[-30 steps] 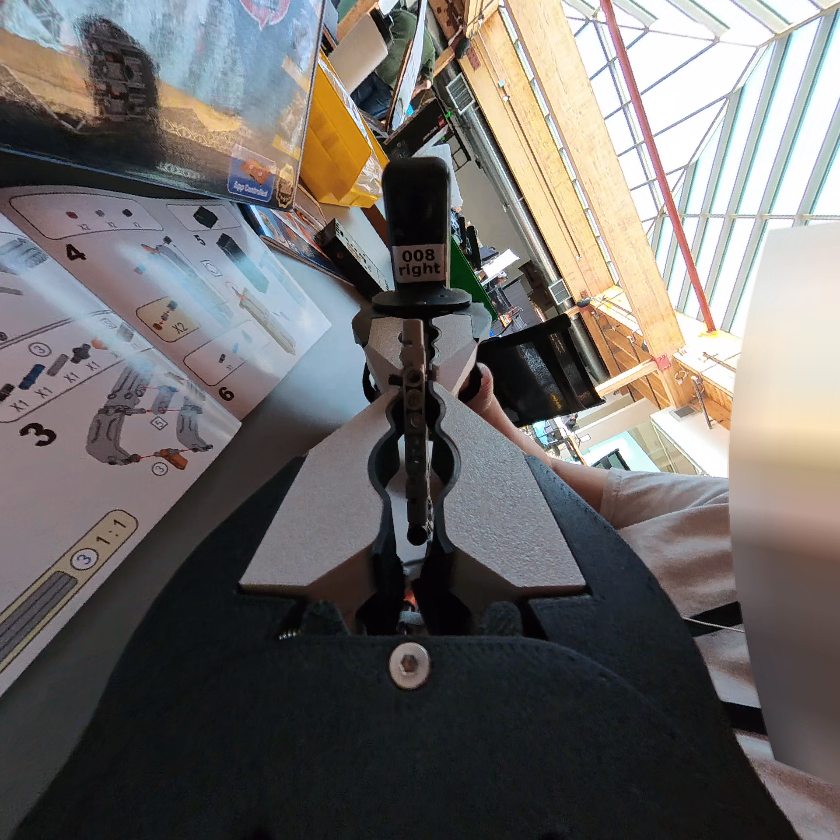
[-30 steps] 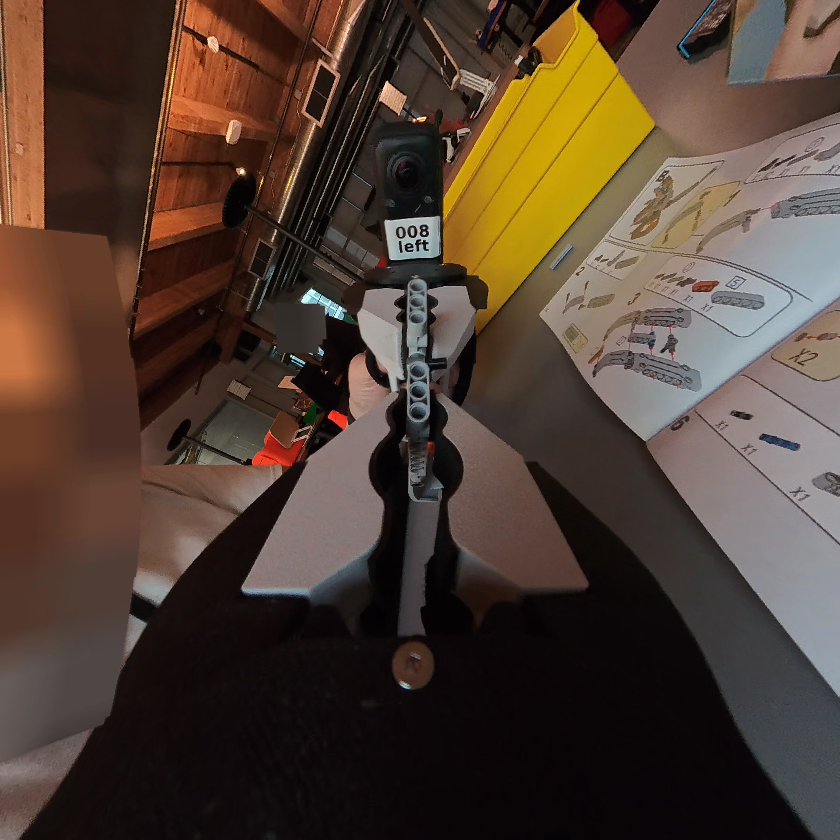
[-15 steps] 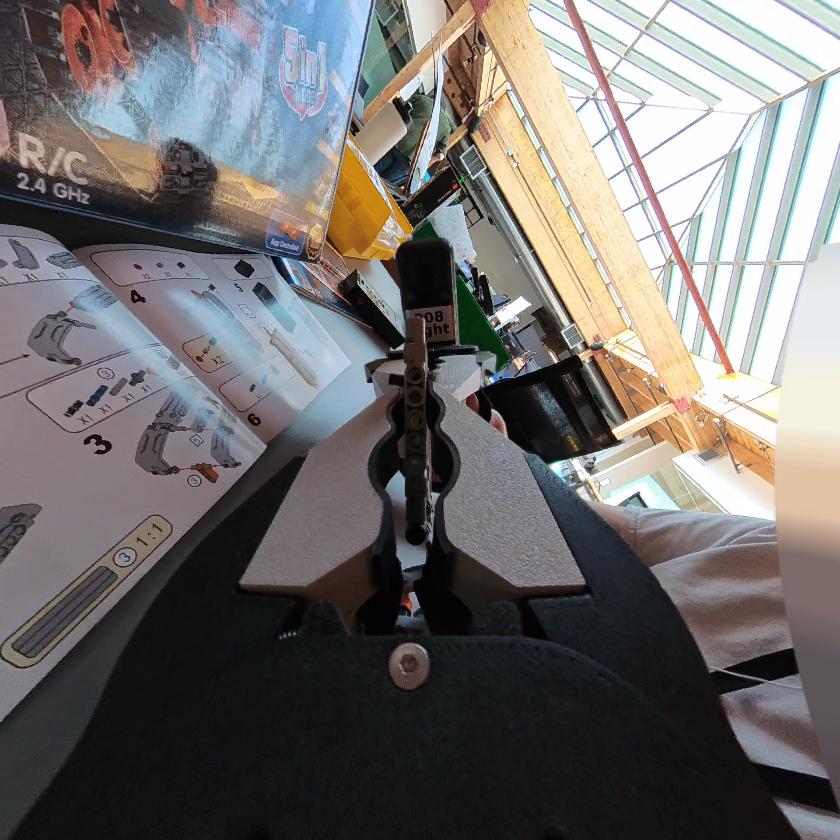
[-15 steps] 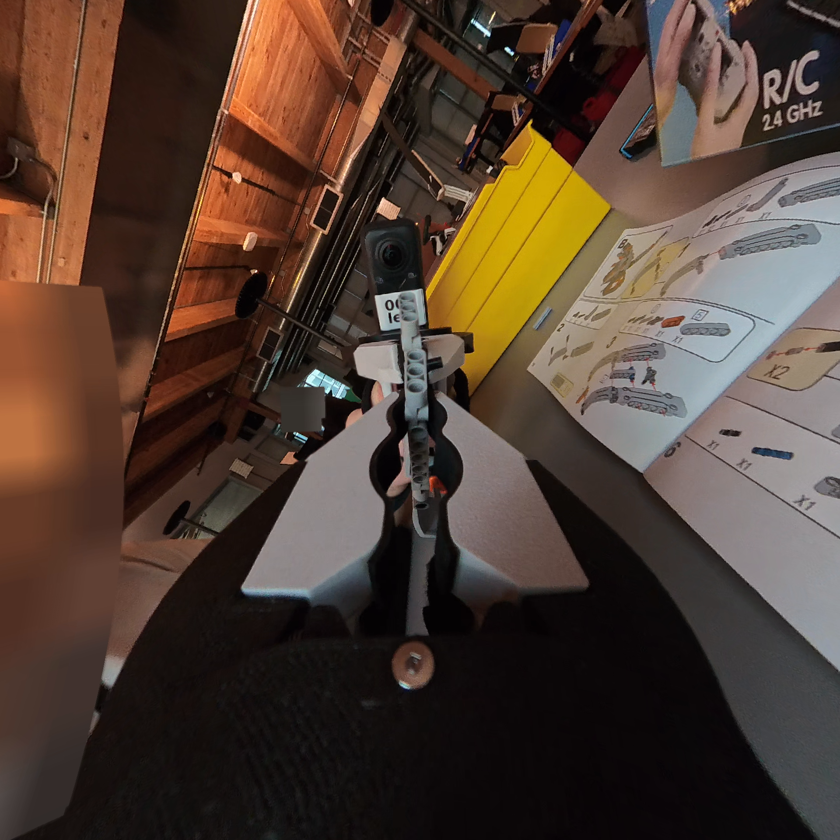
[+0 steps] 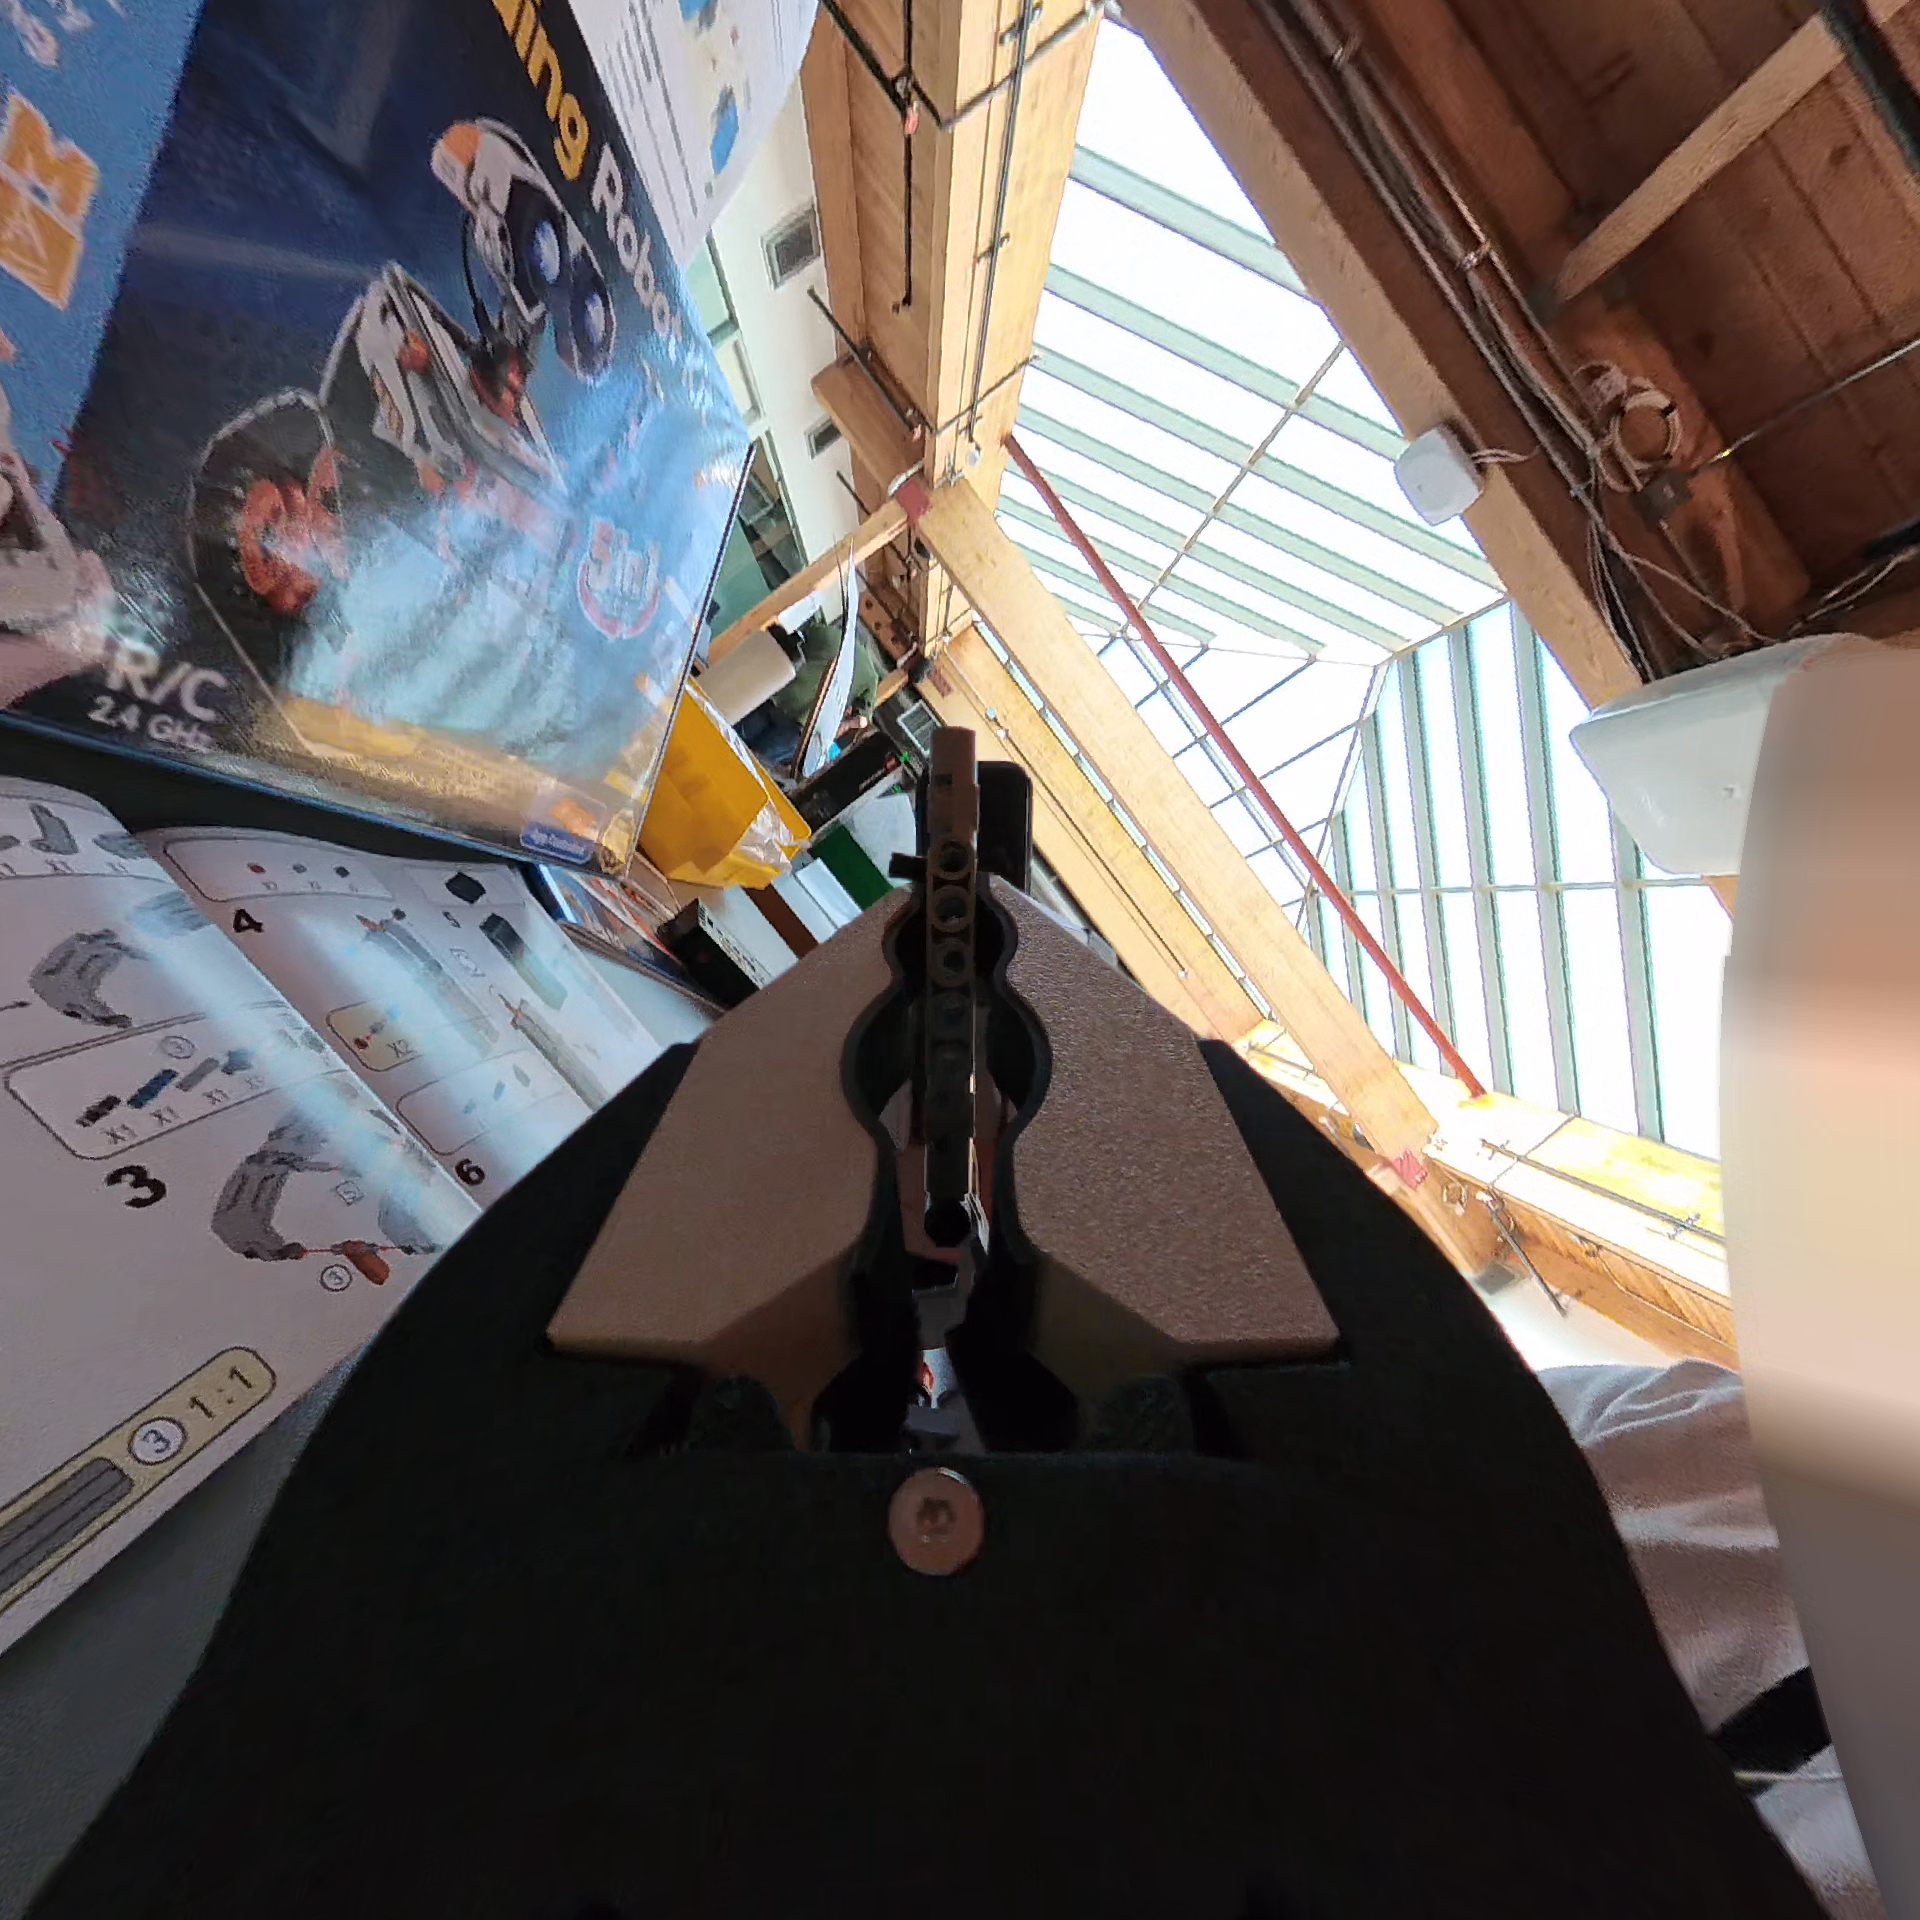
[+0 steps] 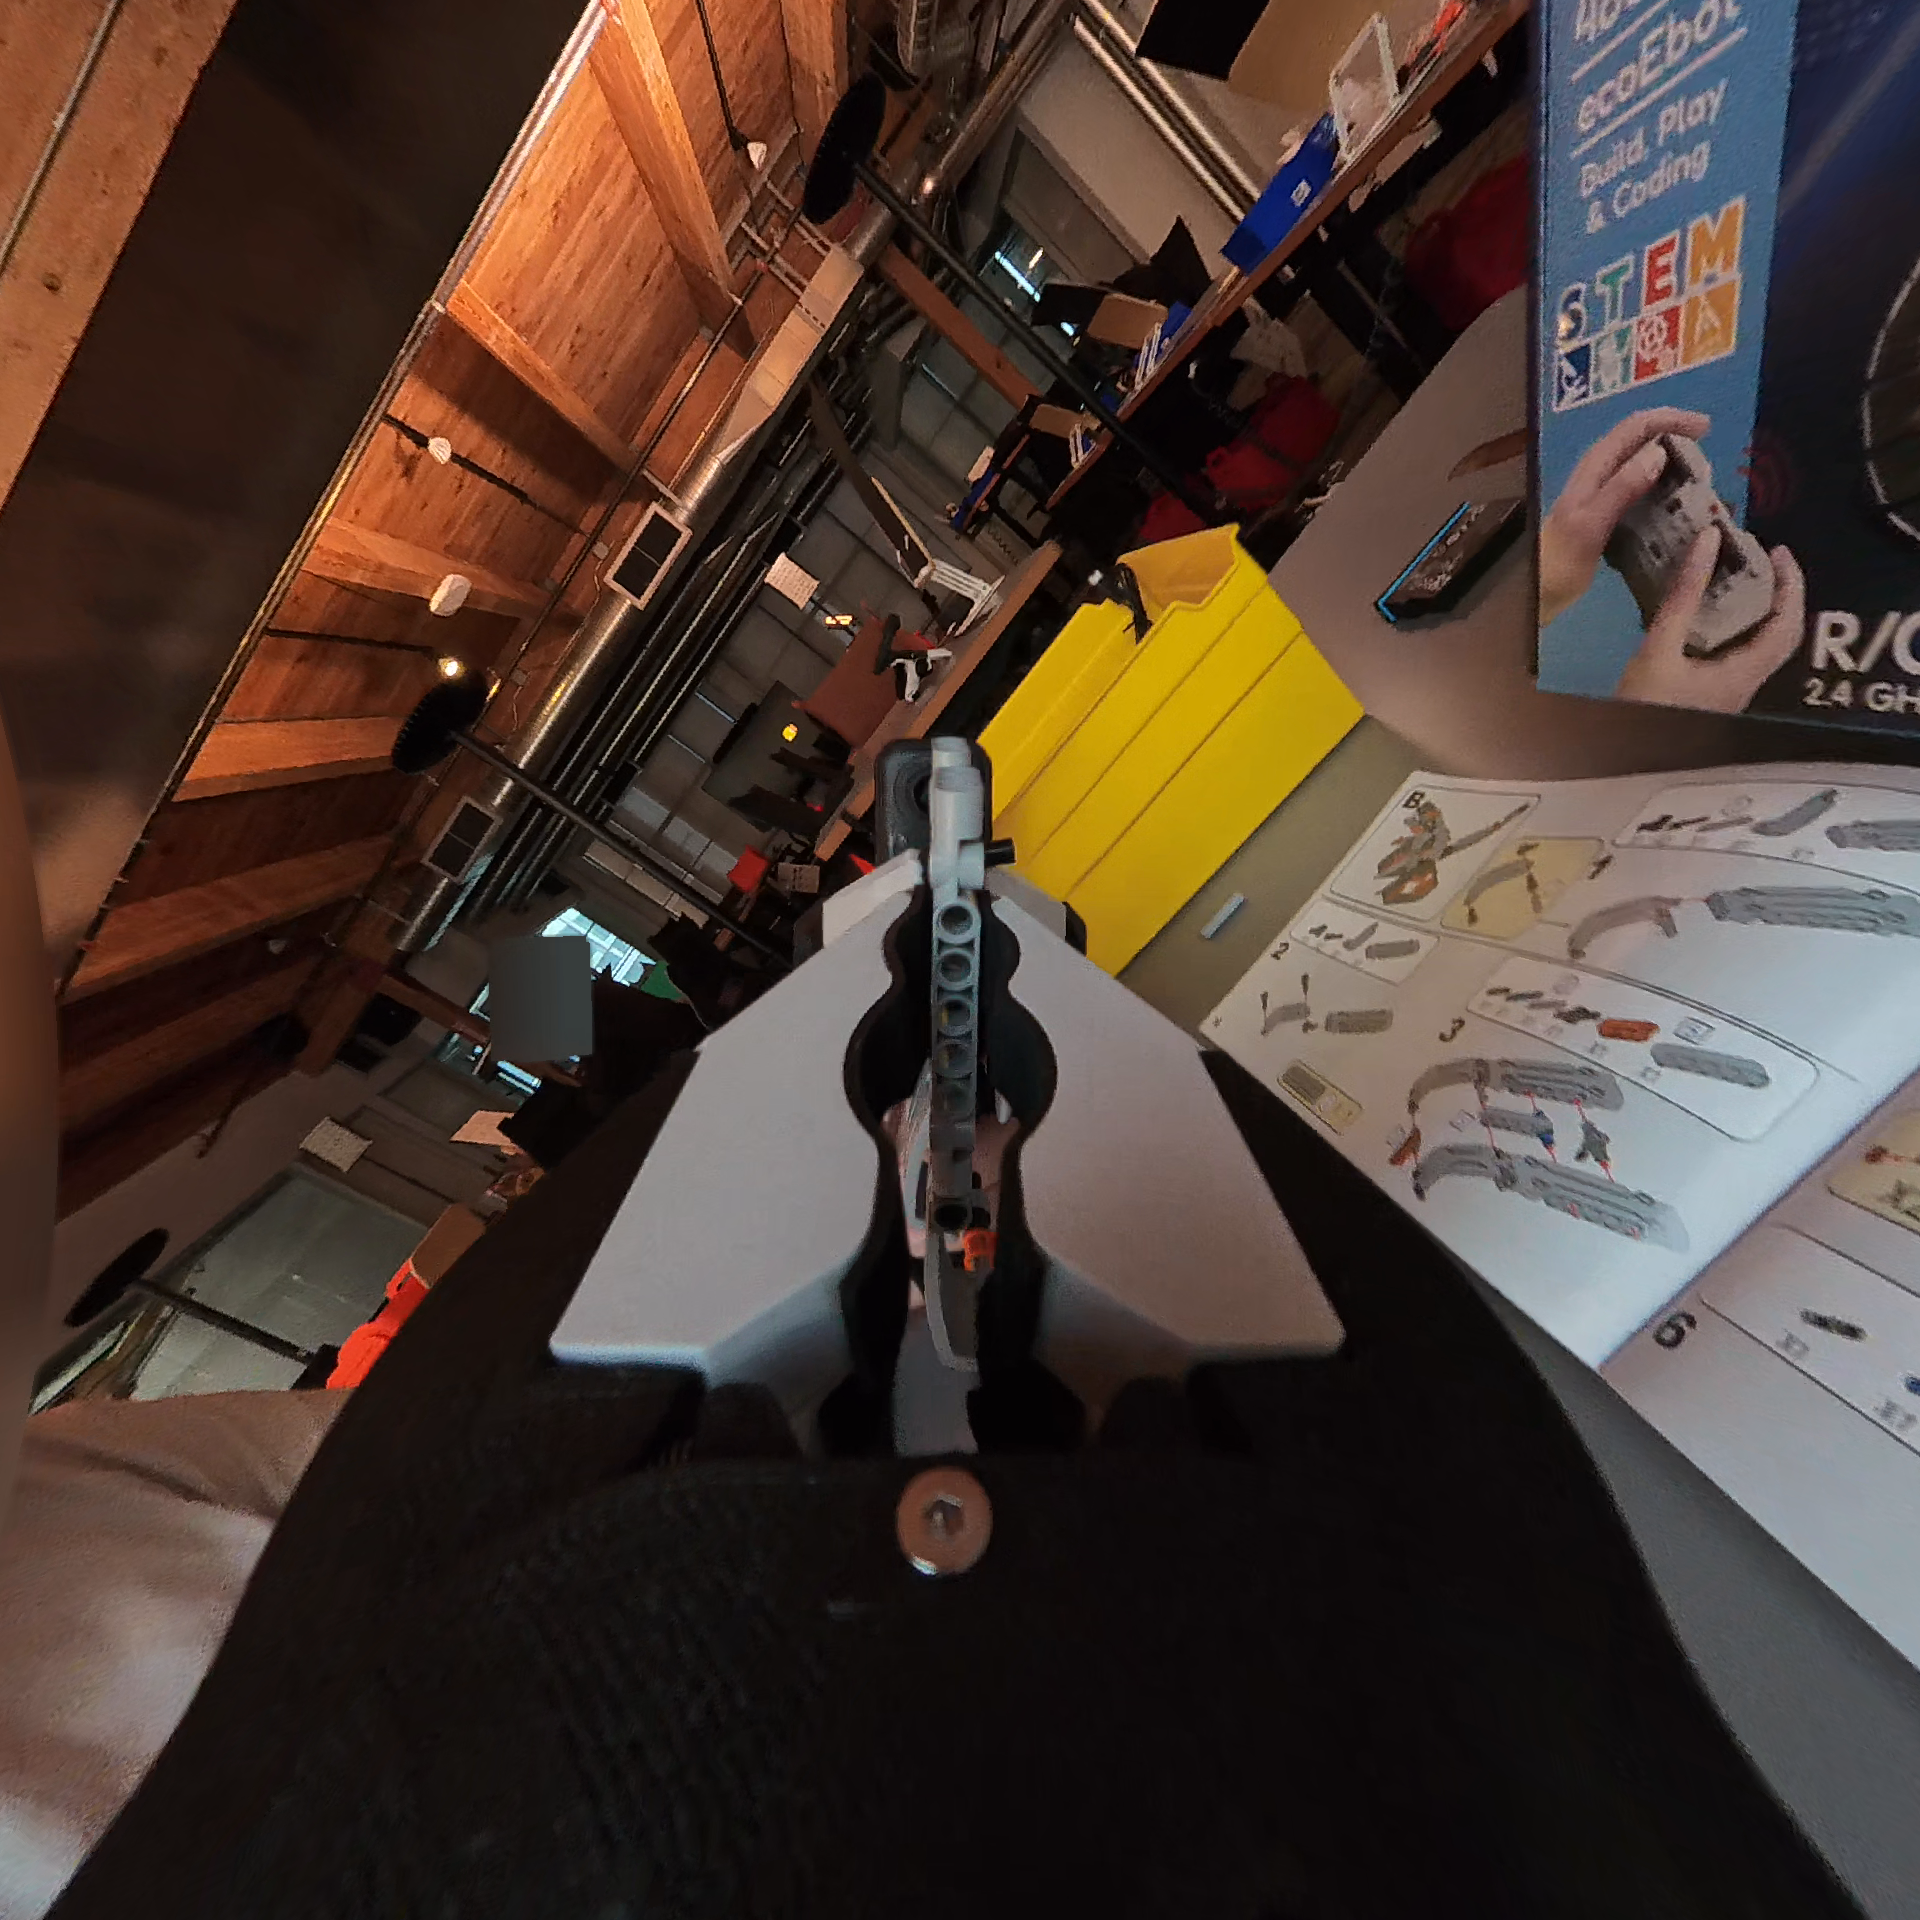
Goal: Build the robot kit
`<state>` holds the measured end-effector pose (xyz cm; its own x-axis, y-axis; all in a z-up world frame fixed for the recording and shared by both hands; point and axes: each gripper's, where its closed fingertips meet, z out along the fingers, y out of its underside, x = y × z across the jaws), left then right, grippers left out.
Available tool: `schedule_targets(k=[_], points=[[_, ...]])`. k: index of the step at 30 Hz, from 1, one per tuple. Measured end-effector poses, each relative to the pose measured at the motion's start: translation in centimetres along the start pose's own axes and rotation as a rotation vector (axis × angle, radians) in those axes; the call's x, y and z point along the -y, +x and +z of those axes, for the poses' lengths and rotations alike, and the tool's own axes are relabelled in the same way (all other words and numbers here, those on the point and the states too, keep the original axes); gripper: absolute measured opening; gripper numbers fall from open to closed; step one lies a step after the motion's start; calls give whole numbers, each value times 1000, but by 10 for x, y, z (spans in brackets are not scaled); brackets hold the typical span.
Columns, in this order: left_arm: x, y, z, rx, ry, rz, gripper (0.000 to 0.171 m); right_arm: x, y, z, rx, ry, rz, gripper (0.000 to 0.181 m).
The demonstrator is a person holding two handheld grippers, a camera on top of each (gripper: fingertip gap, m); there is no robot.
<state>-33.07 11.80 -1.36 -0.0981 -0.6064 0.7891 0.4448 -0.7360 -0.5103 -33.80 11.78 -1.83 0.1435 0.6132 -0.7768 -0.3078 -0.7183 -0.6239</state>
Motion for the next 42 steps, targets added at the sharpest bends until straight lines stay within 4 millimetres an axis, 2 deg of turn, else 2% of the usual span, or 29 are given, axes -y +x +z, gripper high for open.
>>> schedule_targets(k=[5,14,23,26,32,37,42], points=[[14,-1,-9,26,88,56,4,5,1,15,16,59,33,4],[21,1,-15,-5,162,23,4,7,-1,24,50,55,4,4],[16,3,-11,-21,143,28,5,5,-4,18,76,-35,-29,4],[15,4,-9,-8,128,66,4,8,-3,17,47,-9,-38,4],[12,7,-7,46,82,183,5,8,-6,14,99,-7,40,4],[14,4,-9,25,118,112,4,5,-6,17,83,1,-28,5],[13,2,-9,14,112,75,4,5,-3,16,68,-37,-13,4]])
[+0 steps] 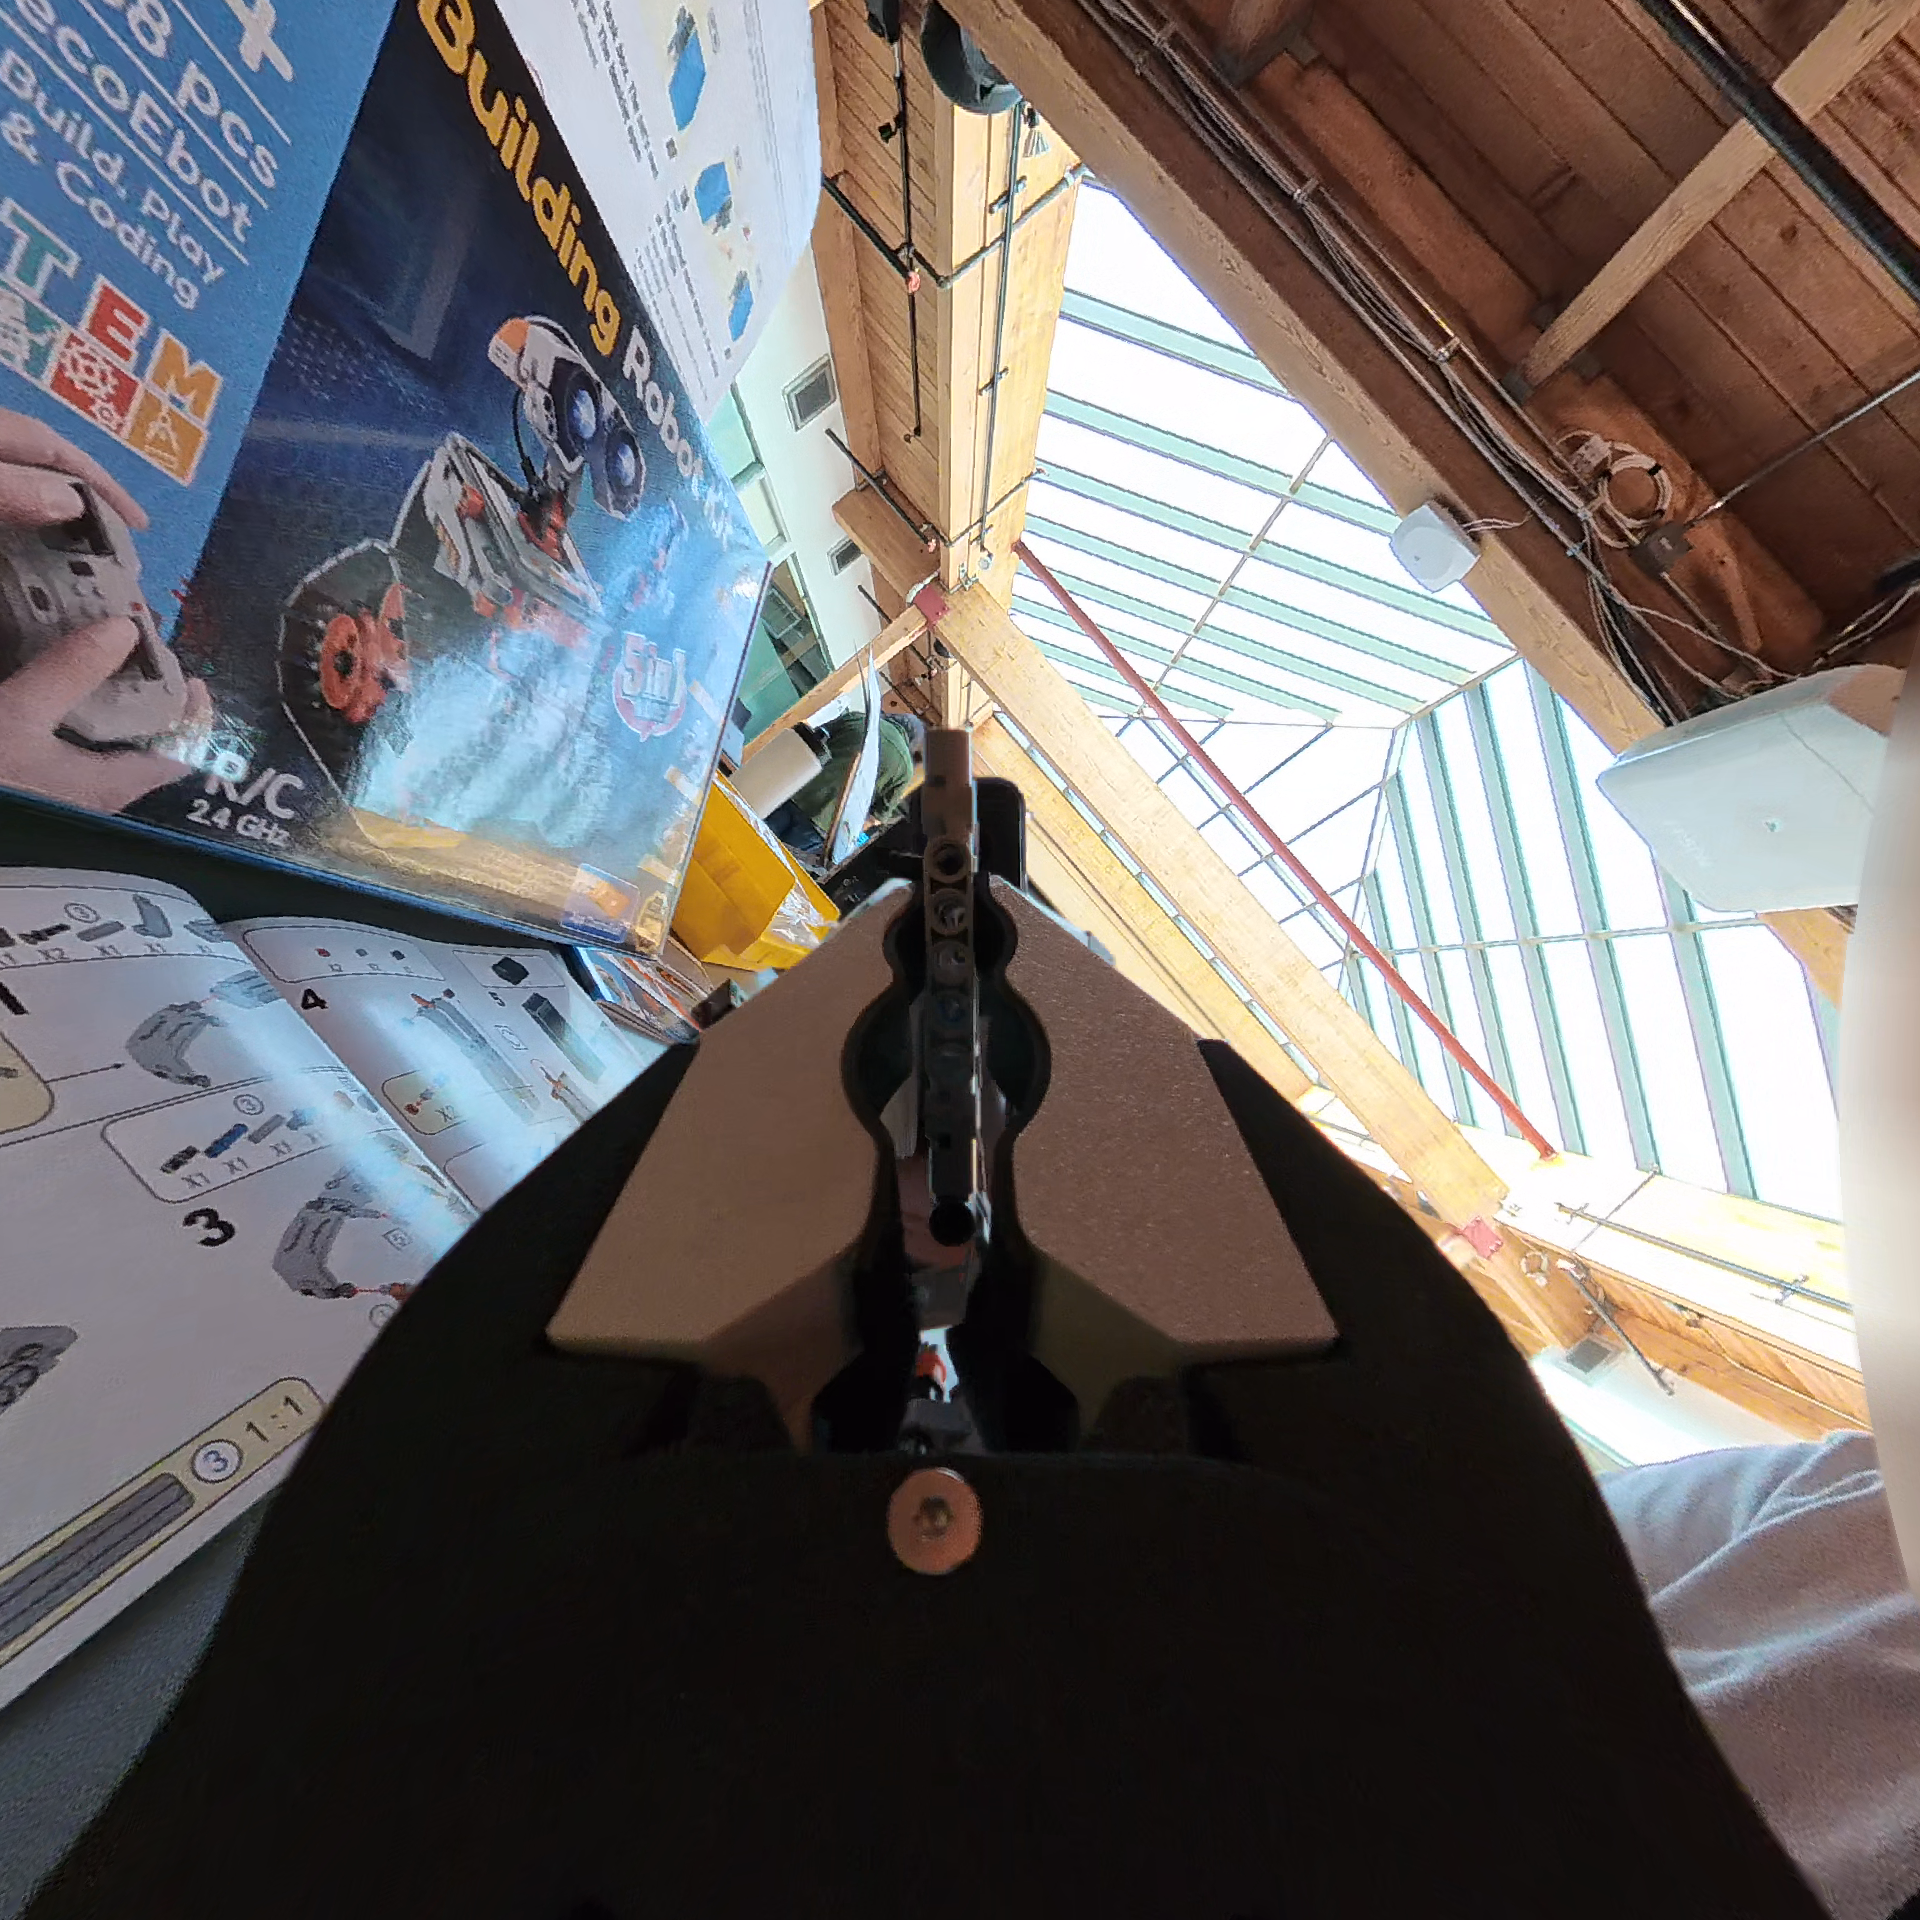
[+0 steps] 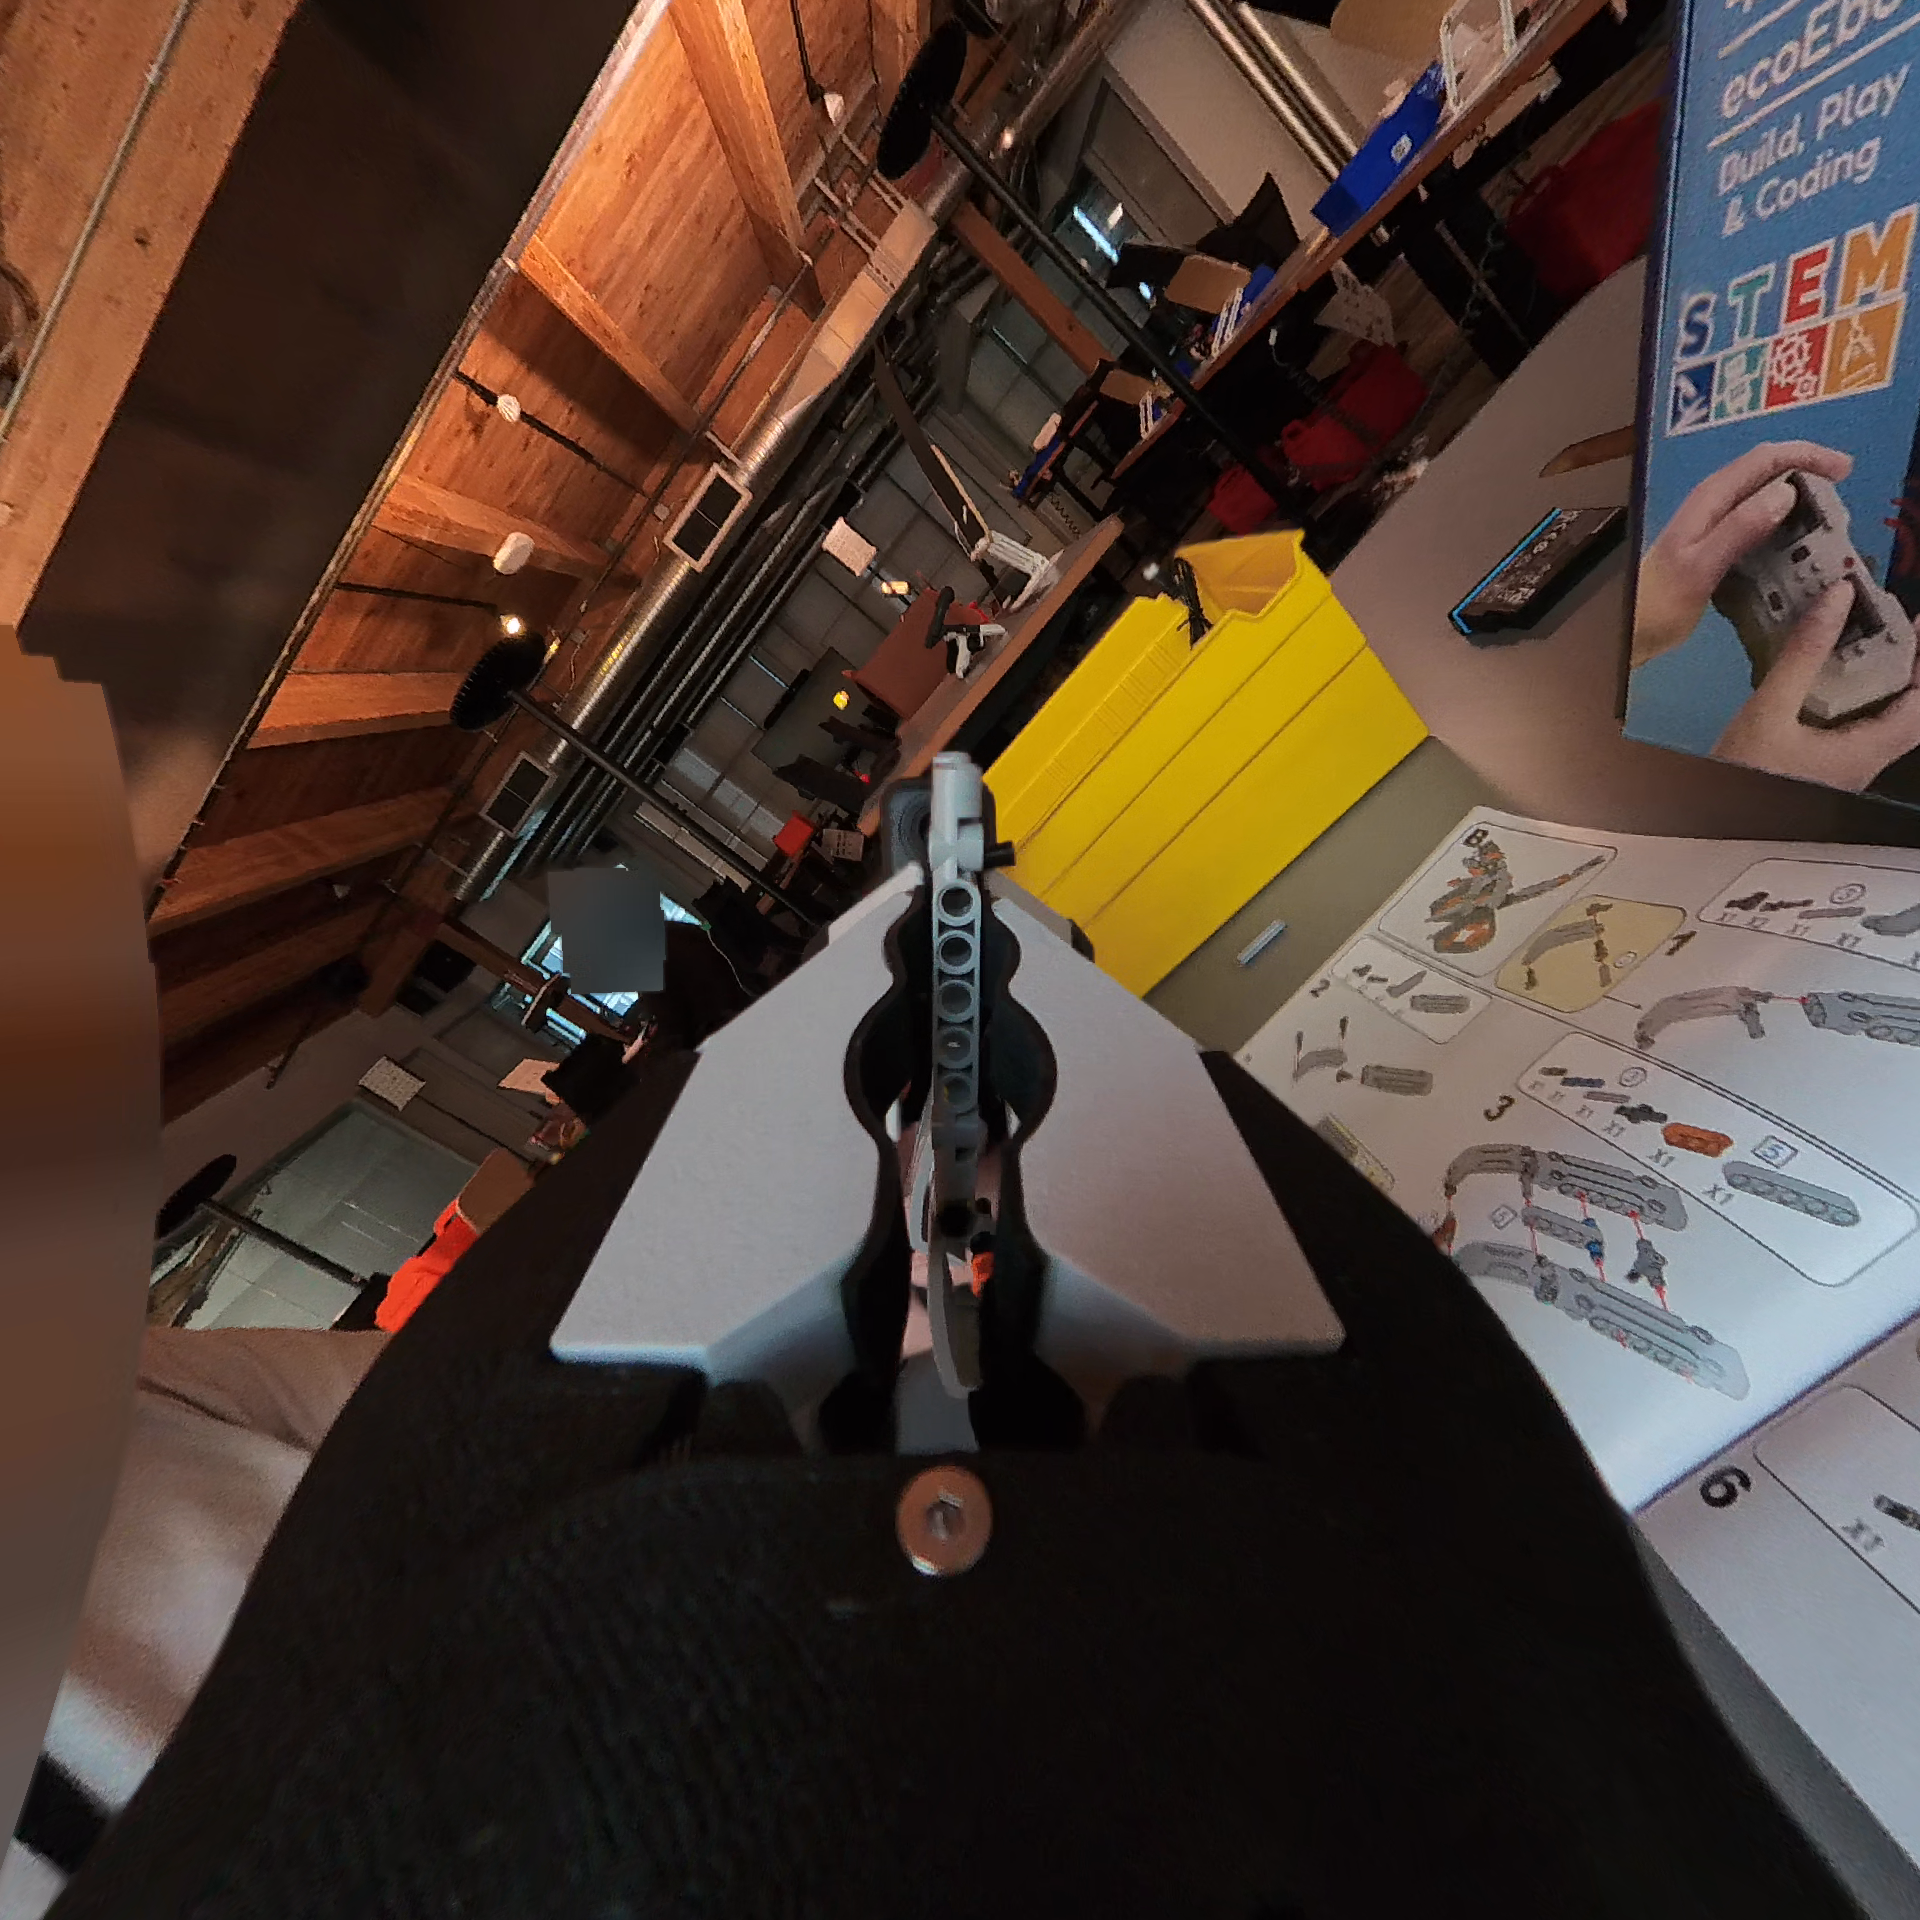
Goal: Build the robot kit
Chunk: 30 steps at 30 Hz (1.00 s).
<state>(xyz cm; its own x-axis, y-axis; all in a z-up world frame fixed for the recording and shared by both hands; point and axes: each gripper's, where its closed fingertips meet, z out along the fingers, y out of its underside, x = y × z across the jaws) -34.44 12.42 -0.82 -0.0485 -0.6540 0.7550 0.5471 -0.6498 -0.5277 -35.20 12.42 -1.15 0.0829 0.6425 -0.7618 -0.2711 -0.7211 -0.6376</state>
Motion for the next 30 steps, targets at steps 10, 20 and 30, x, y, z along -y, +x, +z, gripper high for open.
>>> schedule_targets(k=[10,20,30], points=[[11,-2,-7,58,-1,79,4,-85,65,-96,-754,-886,-235,5],[-1,-7,-2,55,-60,30,5,-113,91,-105,-914,-1089,-465,6],[-5,-8,1,44,-90,-2,4,-99,64,-111,-692,-1113,-560,24]])
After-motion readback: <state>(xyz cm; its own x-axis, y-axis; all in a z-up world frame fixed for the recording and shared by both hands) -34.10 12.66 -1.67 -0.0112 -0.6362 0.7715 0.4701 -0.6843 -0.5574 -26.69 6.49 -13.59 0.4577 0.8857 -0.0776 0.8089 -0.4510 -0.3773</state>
